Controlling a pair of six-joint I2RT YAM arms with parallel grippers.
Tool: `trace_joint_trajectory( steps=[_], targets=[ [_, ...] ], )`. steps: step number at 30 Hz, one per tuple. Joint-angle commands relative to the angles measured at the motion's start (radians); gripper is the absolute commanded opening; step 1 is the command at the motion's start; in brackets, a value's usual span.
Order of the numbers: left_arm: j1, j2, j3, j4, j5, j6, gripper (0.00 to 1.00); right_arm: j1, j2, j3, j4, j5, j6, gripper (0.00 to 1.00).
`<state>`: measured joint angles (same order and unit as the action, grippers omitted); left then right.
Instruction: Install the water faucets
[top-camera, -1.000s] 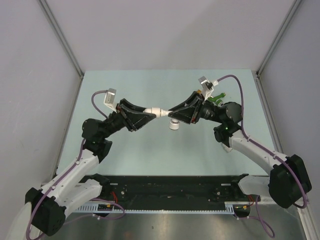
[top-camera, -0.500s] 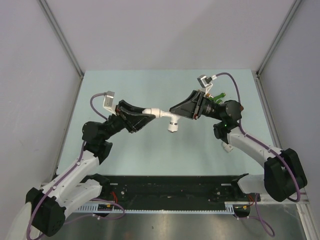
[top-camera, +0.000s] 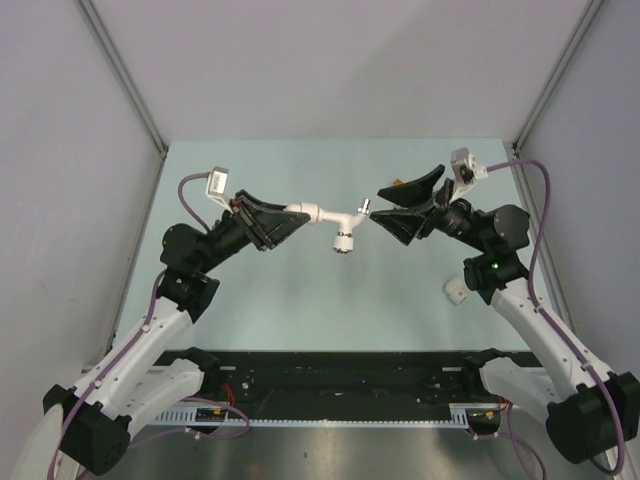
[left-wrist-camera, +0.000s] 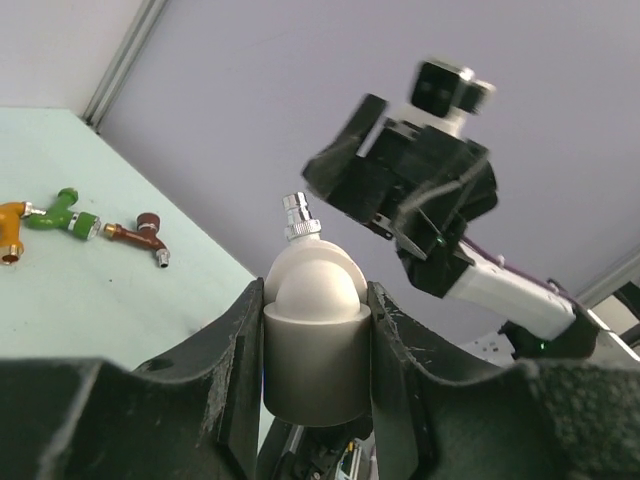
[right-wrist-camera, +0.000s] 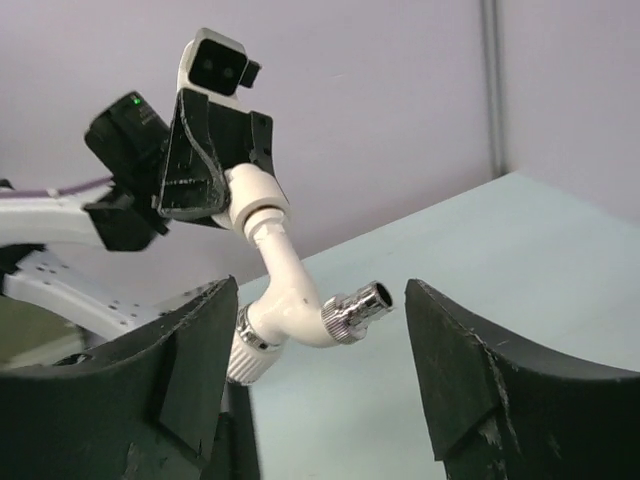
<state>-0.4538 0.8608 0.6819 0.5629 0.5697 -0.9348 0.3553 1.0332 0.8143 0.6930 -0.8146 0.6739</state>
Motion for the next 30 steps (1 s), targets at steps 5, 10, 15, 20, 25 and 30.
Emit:
trace_joint_trajectory(
  steps=[5,10,15,20,25,30],
  targets=[
    [0.003,0.035,0.179,-0.234,-0.053,-0.093,0.00,0.060,-0.200,0.043,-0.409,0.051,-0.883,0.79],
    [0.004,0.064,0.209,-0.282,-0.044,-0.162,0.00,0.200,-0.234,0.045,-0.535,0.153,-1.198,0.82],
    [0.004,0.076,0.208,-0.282,-0.027,-0.208,0.00,0.402,-0.226,0.043,-0.602,0.345,-1.393,0.85],
    [0.004,0.070,0.215,-0.290,-0.024,-0.223,0.00,0.485,-0.199,0.045,-0.644,0.449,-1.522,0.88],
    [0.003,0.080,0.223,-0.284,-0.007,-0.246,0.00,0.540,-0.164,0.045,-0.655,0.515,-1.586,0.88],
    [0.004,0.090,0.222,-0.256,0.031,-0.269,0.00,0.571,-0.125,0.045,-0.627,0.623,-1.654,0.88]
  ],
)
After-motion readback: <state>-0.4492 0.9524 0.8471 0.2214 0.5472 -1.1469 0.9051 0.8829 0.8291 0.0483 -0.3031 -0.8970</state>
